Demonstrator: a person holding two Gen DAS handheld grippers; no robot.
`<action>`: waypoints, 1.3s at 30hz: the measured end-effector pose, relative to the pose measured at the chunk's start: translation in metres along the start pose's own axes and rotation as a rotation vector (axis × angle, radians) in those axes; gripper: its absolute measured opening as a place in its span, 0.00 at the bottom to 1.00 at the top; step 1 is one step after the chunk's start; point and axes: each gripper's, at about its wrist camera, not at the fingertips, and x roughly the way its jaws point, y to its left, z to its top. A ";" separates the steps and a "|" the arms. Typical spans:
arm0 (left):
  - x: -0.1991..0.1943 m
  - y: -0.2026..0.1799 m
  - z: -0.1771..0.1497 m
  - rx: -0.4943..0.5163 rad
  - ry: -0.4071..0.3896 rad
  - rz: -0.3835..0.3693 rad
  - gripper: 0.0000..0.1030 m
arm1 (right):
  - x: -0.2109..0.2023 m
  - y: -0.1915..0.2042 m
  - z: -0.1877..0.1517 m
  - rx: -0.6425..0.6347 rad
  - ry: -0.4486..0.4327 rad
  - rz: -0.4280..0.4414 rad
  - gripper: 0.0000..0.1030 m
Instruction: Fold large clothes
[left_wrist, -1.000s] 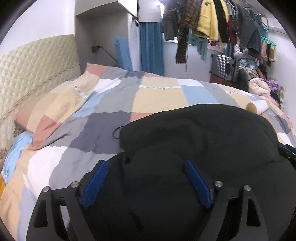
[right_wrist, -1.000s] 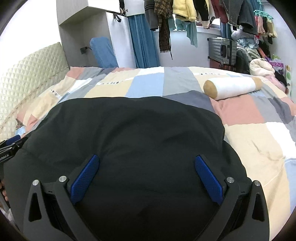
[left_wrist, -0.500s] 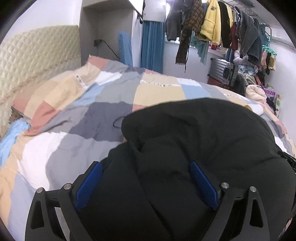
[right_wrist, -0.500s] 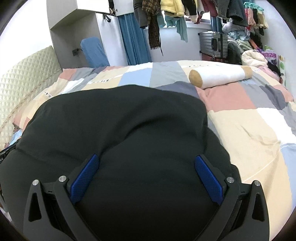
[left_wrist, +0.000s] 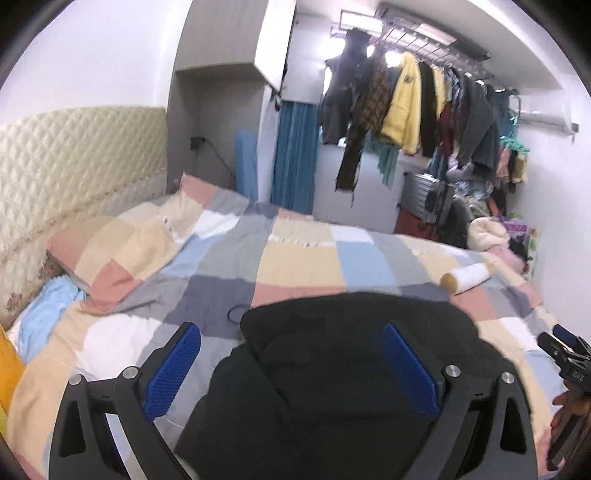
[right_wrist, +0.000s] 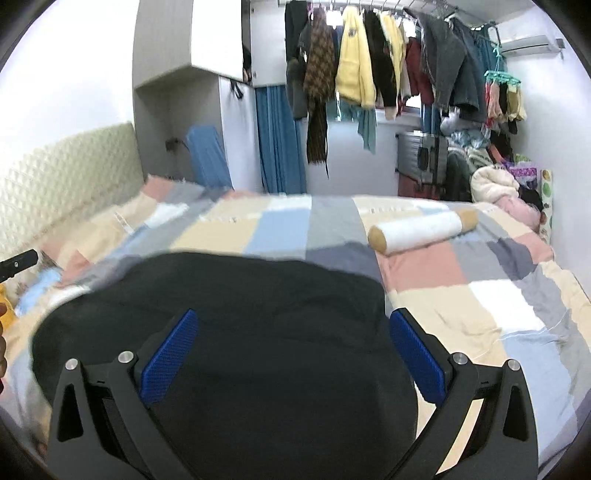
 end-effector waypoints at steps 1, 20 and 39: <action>-0.013 -0.002 0.007 0.004 0.000 -0.003 0.97 | -0.008 0.002 0.007 0.004 -0.009 0.006 1.00; -0.248 -0.089 0.051 0.141 -0.229 -0.051 0.98 | -0.225 0.058 0.081 -0.023 -0.280 0.169 1.00; -0.272 -0.109 -0.018 0.106 -0.131 -0.131 0.99 | -0.245 0.091 0.005 -0.040 -0.149 0.160 1.00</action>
